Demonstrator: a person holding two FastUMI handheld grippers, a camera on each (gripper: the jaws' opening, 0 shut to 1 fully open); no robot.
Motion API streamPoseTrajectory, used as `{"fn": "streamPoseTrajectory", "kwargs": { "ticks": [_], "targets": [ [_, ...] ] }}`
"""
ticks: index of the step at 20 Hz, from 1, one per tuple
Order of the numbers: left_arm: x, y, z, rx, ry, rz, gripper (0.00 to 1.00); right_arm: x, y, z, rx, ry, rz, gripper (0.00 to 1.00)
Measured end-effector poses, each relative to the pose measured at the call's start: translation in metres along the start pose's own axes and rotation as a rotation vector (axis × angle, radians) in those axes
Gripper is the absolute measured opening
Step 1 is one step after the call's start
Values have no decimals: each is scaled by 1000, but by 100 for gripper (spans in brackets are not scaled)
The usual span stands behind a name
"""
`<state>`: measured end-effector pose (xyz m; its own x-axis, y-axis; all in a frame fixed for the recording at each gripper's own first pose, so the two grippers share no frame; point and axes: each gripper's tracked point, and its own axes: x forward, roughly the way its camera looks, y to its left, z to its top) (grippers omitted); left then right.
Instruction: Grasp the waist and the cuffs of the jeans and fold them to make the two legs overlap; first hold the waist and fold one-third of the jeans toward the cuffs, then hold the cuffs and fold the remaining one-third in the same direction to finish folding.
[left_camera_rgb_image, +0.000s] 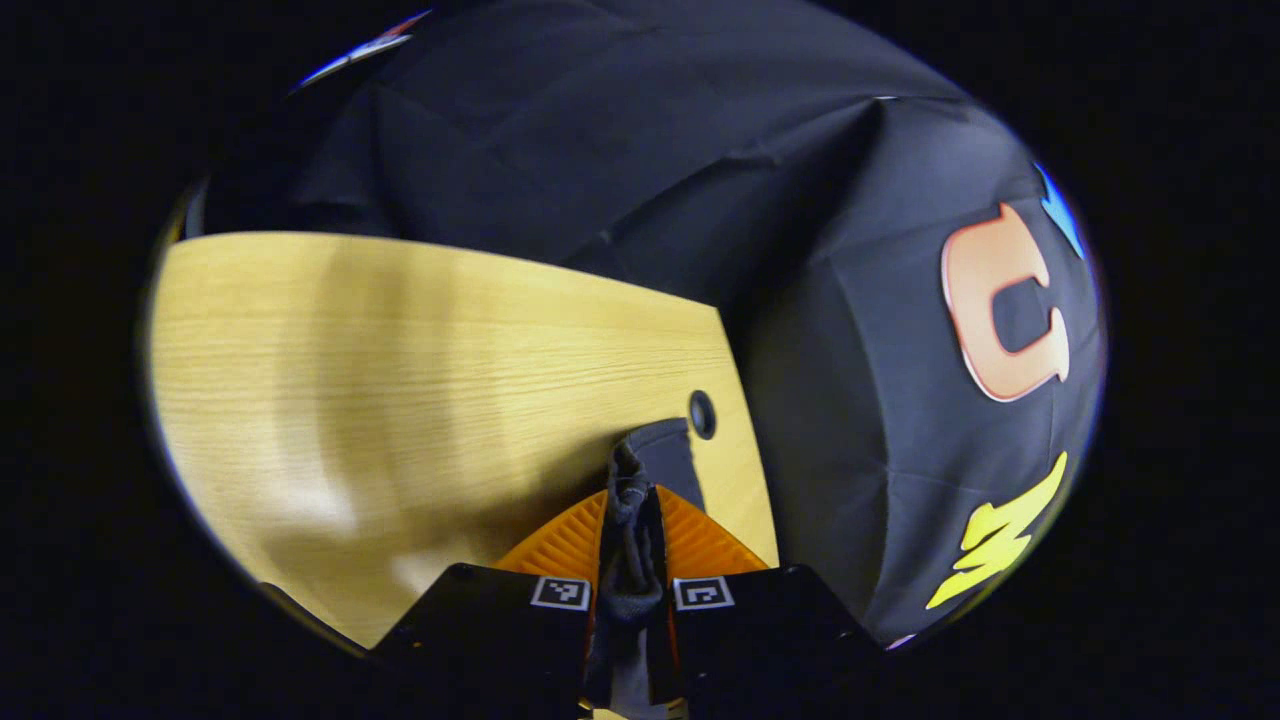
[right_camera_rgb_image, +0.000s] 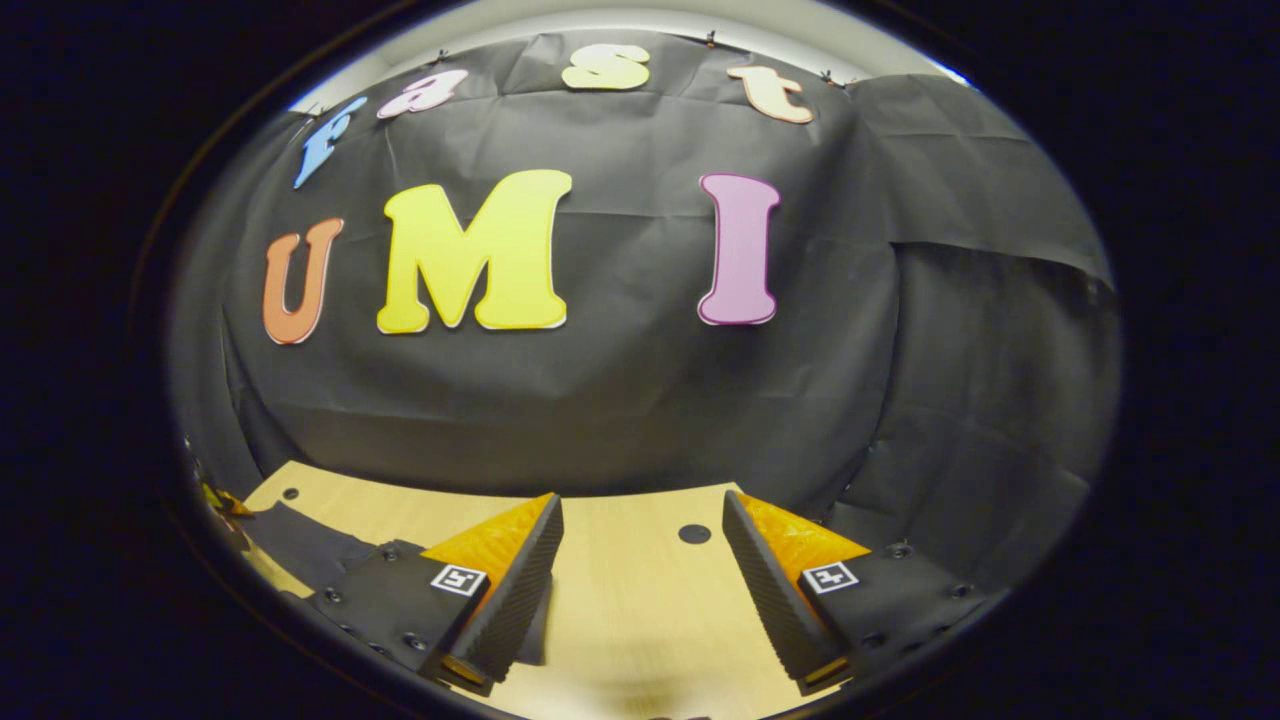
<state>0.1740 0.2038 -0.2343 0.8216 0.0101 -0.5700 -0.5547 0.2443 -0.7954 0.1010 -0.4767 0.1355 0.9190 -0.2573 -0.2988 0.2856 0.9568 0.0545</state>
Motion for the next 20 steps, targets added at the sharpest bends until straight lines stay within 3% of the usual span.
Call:
{"fn": "streamPoseTrajectory", "kwargs": {
  "ticks": [11, 20],
  "targets": [
    [-72, -145, -26, 364, -101, -221, 16, -21, -29, 5, 27, -22, -11, 96],
    [-126, -252, -123, 654, -131, -418, 16, -44, -72, 13, 33, -50, -31, 100]
  ]
}}
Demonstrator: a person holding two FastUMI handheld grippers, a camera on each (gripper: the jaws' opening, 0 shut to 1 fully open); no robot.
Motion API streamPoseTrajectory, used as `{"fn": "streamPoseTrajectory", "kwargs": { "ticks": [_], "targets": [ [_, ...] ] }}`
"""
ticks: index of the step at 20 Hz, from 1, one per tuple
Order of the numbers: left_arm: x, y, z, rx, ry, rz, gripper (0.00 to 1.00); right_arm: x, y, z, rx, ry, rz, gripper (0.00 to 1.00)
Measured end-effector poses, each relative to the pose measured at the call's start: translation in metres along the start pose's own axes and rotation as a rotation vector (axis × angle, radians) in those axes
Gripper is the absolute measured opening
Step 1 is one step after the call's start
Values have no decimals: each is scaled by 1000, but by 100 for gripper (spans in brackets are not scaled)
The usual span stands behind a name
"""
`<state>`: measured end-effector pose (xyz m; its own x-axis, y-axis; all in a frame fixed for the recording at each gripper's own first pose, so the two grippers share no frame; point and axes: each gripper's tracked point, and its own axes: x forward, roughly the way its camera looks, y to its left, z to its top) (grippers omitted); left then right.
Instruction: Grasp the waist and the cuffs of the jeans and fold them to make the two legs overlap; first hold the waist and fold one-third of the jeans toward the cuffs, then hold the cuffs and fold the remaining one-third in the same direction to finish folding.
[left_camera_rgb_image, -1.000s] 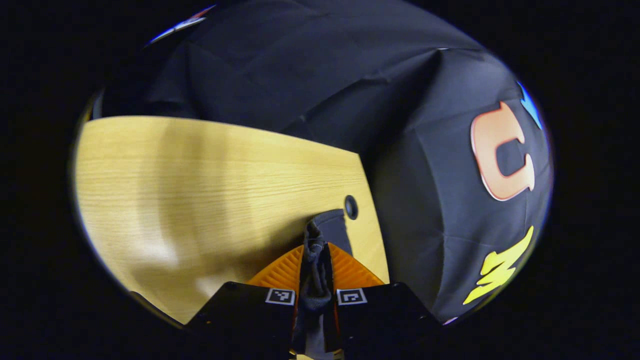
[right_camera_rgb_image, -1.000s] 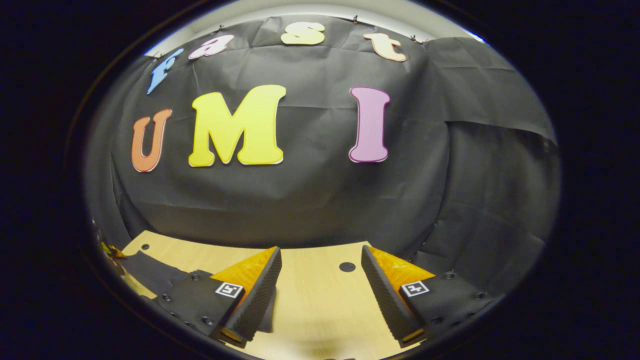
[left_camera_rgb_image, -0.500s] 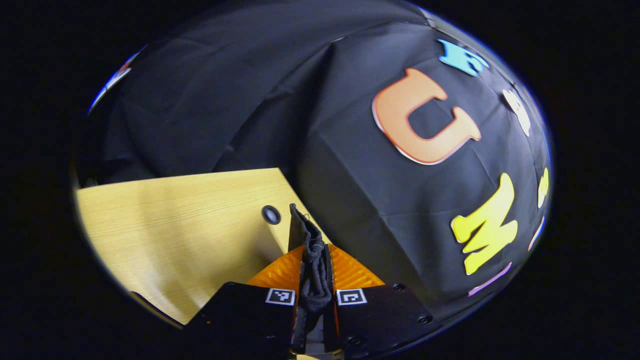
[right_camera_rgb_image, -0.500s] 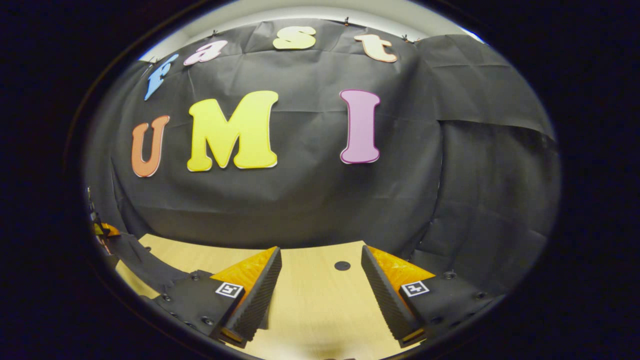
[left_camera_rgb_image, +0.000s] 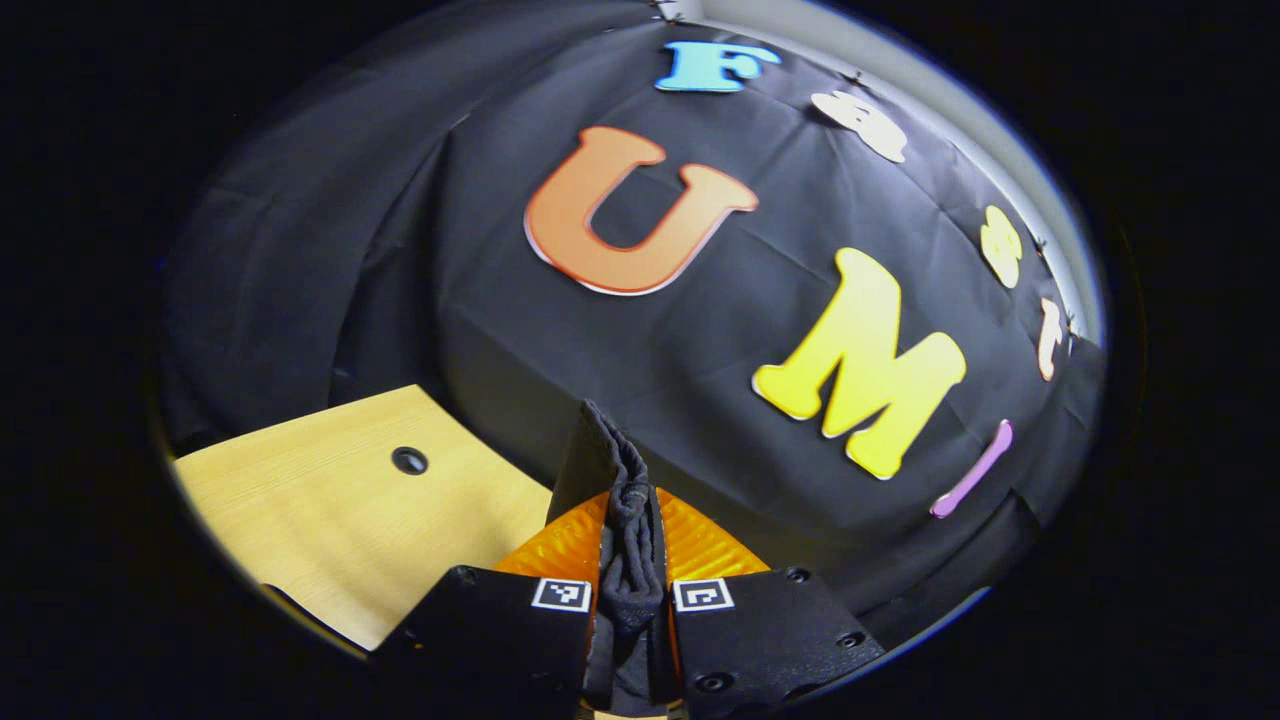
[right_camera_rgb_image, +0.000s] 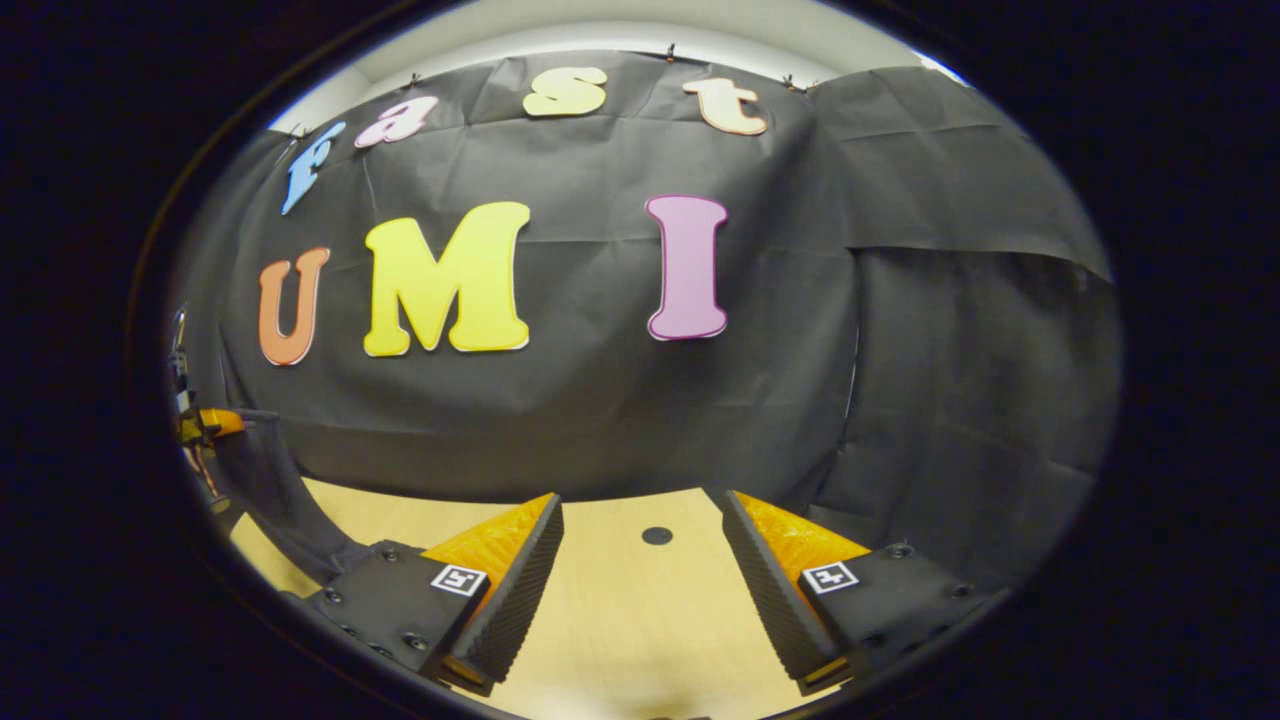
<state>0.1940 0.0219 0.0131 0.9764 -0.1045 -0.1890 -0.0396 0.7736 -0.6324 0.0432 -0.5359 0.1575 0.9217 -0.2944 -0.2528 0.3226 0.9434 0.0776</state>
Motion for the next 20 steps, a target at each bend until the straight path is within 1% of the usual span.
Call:
{"fn": "streamPoseTrajectory", "kwargs": {
  "ticks": [1, 3, 5, 9, 14, 16, 20],
  "targets": [
    [1, -16, -3, 37, 0, -23, 16, -2, -5, 1, 0, -3, -4, 98],
    [-1, -48, -16, 126, 2, -64, 16, -6, -16, 3, 1, -9, -10, 98],
    [-4, -82, -34, 194, 17, -120, 16, -9, -23, 5, 6, -13, -5, 98],
    [-6, -137, -91, 340, 57, -213, 16, -13, -38, 6, 3, -13, -13, 98],
    [-6, -178, -171, 477, 112, -266, 16, -14, -50, 7, -4, -10, -11, 98],
    [-5, -185, -204, 507, 155, -280, 16, -13, -54, 6, -7, -5, -10, 98],
    [-1, -188, -260, 553, 226, -283, 16, -15, -65, 6, -18, 1, -13, 99]
  ]
}}
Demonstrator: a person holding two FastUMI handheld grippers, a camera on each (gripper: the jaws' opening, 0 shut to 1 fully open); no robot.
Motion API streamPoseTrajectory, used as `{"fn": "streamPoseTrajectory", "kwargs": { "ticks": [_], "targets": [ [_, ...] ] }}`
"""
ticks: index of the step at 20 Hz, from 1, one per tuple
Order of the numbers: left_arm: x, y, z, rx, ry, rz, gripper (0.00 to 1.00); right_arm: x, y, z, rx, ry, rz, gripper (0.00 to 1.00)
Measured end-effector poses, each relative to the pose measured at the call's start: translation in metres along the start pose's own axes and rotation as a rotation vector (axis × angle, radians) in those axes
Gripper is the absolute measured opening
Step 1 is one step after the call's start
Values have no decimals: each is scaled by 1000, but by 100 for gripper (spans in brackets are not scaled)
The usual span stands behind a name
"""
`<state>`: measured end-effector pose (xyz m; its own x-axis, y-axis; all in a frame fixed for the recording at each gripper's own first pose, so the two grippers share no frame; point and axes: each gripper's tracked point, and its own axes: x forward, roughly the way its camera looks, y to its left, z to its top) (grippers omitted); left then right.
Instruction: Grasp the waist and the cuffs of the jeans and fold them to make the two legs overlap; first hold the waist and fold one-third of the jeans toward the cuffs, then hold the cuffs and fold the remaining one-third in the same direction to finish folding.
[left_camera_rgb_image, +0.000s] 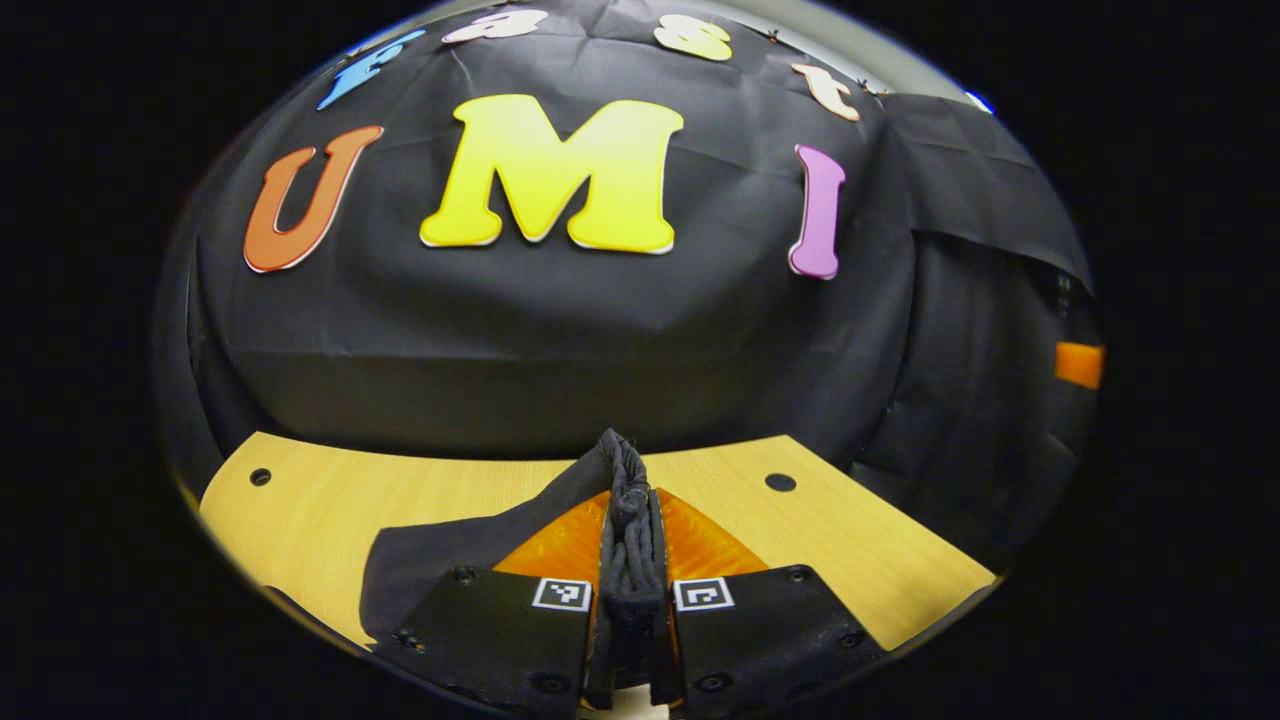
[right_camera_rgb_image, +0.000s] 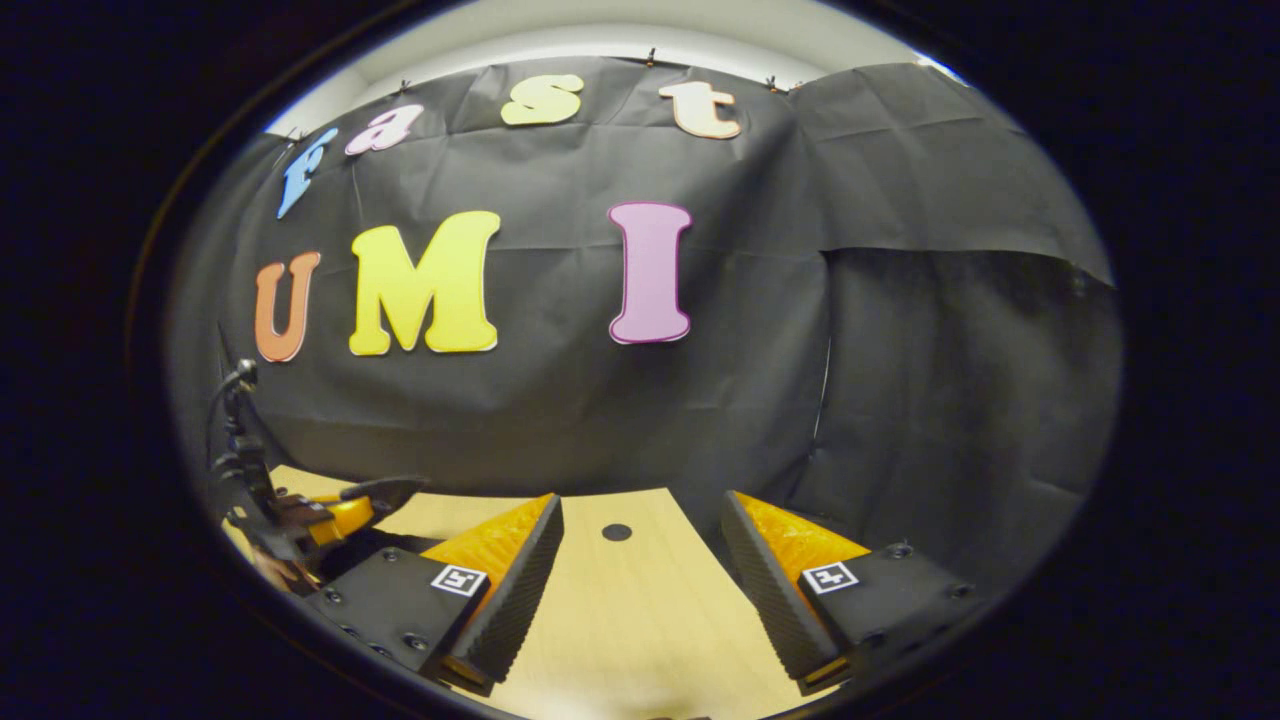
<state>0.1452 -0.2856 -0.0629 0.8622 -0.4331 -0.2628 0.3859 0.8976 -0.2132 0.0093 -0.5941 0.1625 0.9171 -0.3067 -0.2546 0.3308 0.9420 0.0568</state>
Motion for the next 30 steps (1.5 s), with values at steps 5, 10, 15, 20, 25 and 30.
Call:
{"fn": "streamPoseTrajectory", "kwargs": {
  "ticks": [5, 10, 15, 20, 25, 30],
  "targets": [
    [13, -21, -57, 36, 92, -10, 16, -2, -14, -1, 3, 8, -14, 98],
    [19, -30, -103, 82, 154, 0, 17, -2, -15, -11, -3, 26, -12, 98],
    [22, -32, -121, 125, 187, 15, 18, 0, -6, -19, -1, 37, 0, 100],
    [20, -38, -120, 138, 181, -24, 22, 1, 6, -23, -10, 47, 17, 97],
    [-8, -54, -84, 117, 121, -59, 99, 0, 25, -23, -17, 43, 43, 96],
    [-42, -52, -36, 91, 19, -70, 99, -2, 48, -19, -19, 35, 75, 96]
  ]
}}
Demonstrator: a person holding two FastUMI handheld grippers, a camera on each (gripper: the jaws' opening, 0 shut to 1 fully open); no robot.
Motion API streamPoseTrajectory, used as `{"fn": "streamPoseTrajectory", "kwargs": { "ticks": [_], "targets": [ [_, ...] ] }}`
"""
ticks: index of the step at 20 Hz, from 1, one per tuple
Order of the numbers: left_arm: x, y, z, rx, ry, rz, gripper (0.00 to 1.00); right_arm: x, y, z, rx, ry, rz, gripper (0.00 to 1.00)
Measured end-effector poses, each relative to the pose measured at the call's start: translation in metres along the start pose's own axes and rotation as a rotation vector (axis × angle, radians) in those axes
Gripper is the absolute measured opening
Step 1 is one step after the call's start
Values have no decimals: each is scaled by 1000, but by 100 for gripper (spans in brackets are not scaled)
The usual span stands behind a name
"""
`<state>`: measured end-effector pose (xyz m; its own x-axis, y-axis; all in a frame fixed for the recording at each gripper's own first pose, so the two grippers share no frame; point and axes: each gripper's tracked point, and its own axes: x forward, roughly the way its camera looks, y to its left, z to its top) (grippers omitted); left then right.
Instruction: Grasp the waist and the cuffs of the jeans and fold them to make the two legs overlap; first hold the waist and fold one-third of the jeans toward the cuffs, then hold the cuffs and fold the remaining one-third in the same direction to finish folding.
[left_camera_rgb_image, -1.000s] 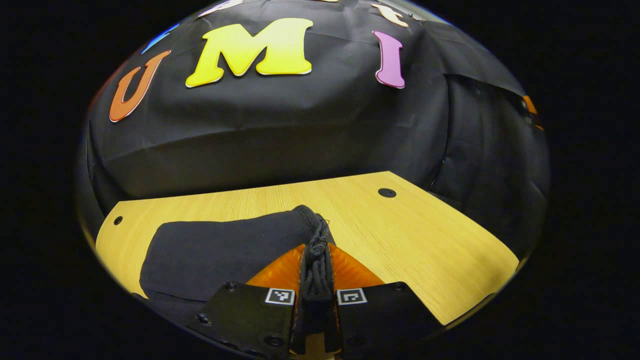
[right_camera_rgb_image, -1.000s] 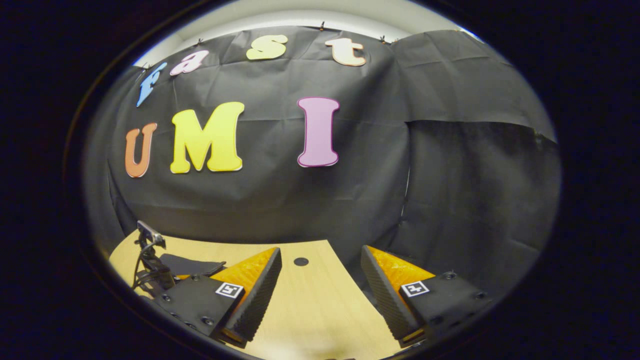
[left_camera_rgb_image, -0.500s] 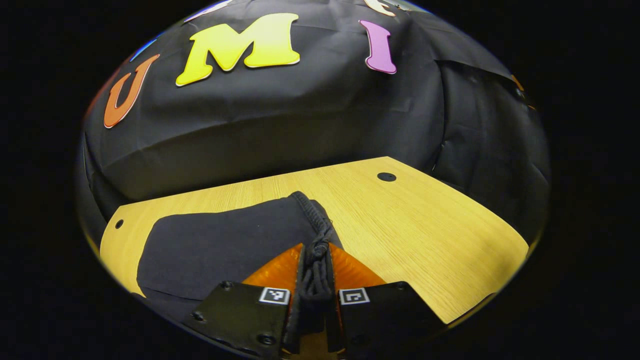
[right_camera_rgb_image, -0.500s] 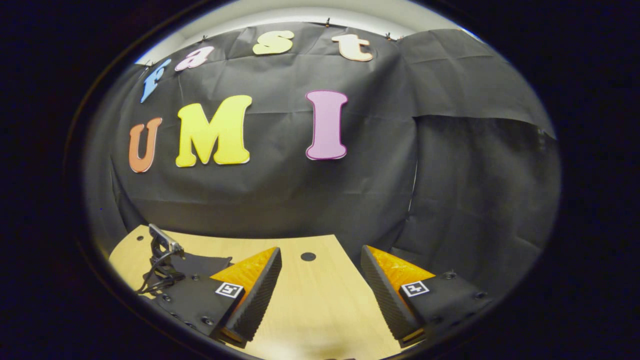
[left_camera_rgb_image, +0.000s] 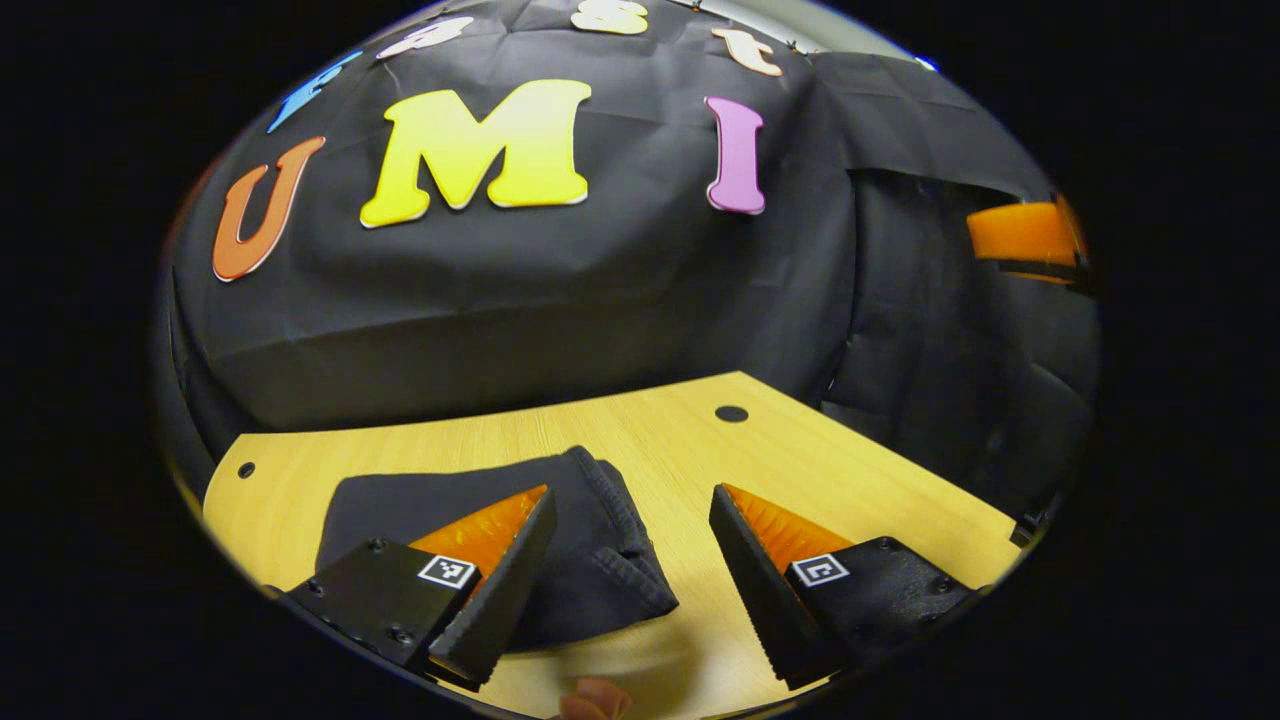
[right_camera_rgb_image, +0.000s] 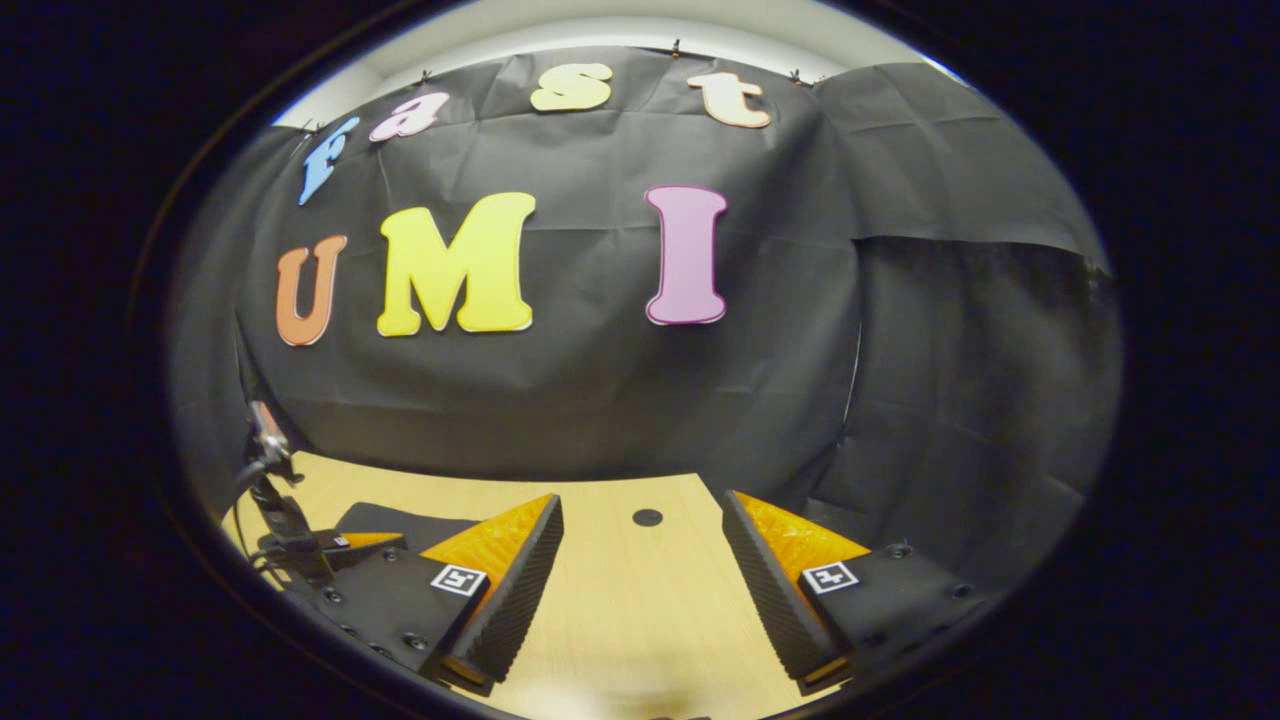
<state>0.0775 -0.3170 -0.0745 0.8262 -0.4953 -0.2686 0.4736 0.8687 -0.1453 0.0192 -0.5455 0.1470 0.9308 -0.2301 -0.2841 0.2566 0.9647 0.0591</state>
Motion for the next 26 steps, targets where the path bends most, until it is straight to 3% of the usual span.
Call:
{"fn": "streamPoseTrajectory", "kwargs": {
  "ticks": [6, 20, 23, 26],
  "targets": [
    [-39, 61, 62, -33, -130, 86, 98, 1, 41, 9, 12, -25, 59, 98],
    [-155, 210, 147, -23, -317, 340, 98, -1, 173, 44, 24, -108, 274, 98],
    [-180, 223, 162, 19, -355, 382, 98, -1, 201, 54, 30, -124, 321, 96],
    [-192, 227, 166, -7, -366, 386, 99, -4, 223, 58, 26, -134, 362, 95]
  ]
}}
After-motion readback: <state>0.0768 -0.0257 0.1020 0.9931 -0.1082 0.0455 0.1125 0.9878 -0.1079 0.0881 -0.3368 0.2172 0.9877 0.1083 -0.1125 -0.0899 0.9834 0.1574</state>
